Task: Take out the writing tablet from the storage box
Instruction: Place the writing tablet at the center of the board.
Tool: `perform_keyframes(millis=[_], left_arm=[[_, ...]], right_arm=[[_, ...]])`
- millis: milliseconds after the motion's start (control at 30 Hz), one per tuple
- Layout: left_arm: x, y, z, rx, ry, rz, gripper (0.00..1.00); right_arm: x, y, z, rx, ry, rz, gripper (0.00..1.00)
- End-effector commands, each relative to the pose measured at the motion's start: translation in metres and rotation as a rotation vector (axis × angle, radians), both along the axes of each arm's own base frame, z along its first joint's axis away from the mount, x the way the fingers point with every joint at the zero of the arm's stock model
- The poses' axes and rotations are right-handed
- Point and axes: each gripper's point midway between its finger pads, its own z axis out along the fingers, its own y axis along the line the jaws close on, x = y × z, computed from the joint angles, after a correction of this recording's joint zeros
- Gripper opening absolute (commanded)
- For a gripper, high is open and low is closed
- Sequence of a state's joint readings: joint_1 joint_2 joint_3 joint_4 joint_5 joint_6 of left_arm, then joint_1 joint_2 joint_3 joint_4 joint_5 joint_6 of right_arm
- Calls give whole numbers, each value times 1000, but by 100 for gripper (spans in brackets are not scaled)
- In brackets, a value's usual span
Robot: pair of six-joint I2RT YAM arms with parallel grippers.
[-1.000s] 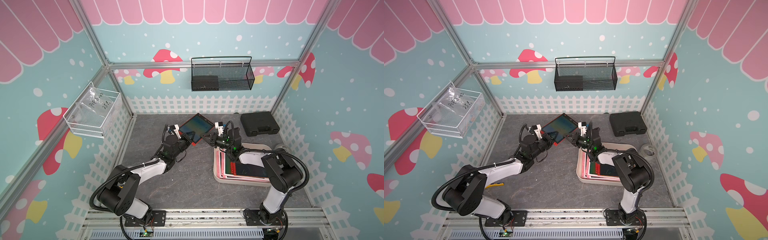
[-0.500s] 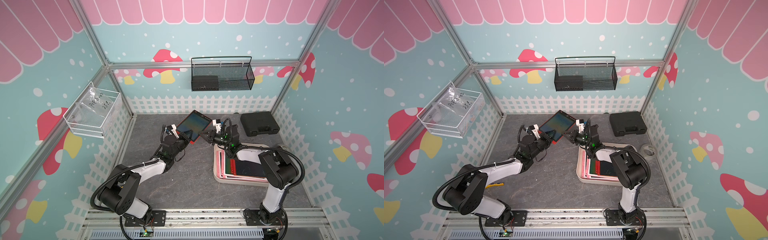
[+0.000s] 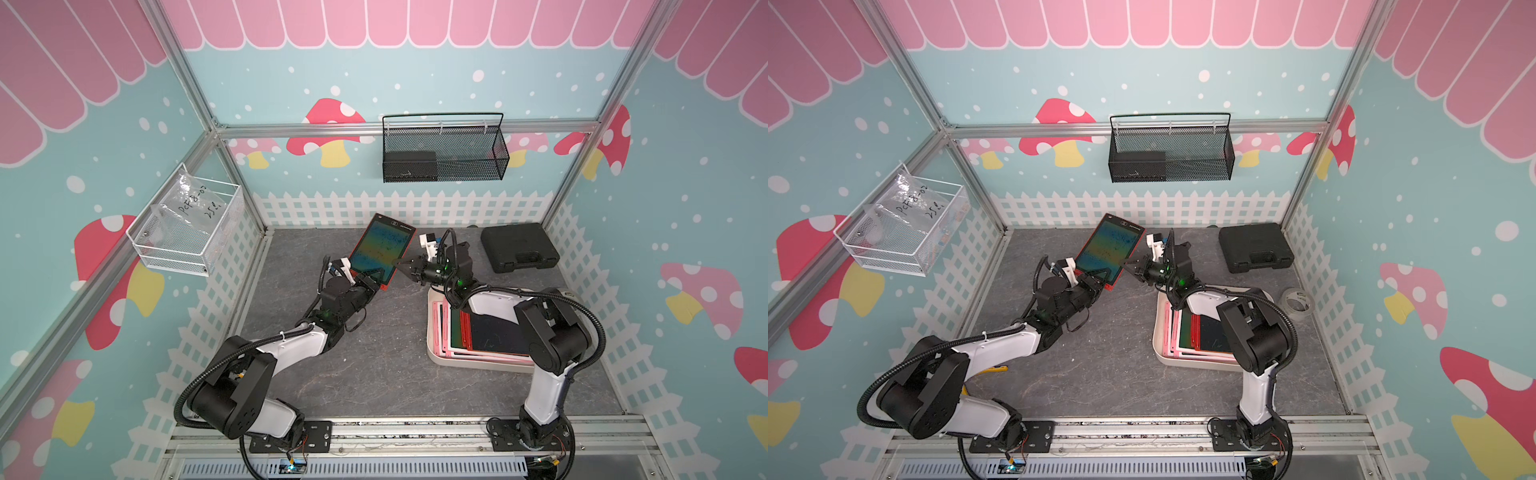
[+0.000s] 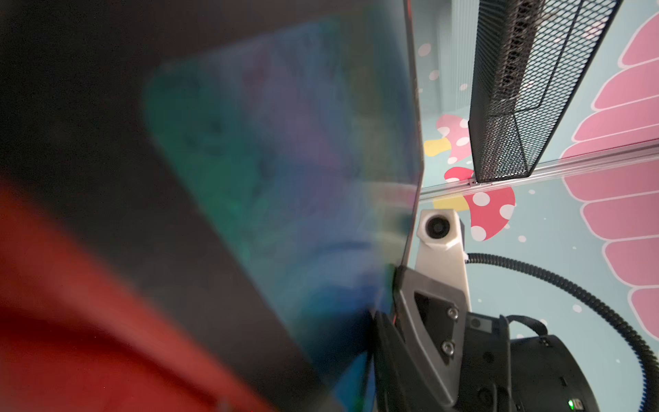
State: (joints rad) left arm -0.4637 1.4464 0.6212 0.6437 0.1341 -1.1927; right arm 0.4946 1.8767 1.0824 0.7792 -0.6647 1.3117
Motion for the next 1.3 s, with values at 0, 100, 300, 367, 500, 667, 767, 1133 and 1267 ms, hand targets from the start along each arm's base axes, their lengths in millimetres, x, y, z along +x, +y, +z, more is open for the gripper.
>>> perform_keyframes(millis=[0,100,300,367,500,667,767,1133,1267], left_arm=[[-11,8,0,30,0,-30,35],[-14,20,1,33,-3,-8,36],[-16,46,0,45,4,44,41],[-17,54,0,41,2,63,40],[-17,72,-4,49,21,92,42],[-24,94,-4,77,31,128,41],[-31,113,0,141,42,160,42],[-81,157,35,470,52,212,48],[-91,165,29,502,126,187,48]], right_arm=[[15,-1,13,1,-91,-55,2],[15,0,17,8,-98,-53,1],[23,5,0,5,-77,-45,0],[25,7,-5,4,-71,-43,0],[30,9,-13,-11,-62,-47,0],[40,15,-27,-39,-35,-38,0],[45,26,-34,-59,-16,-18,0],[78,109,-61,-215,24,144,0],[85,142,-65,-232,10,236,0]])
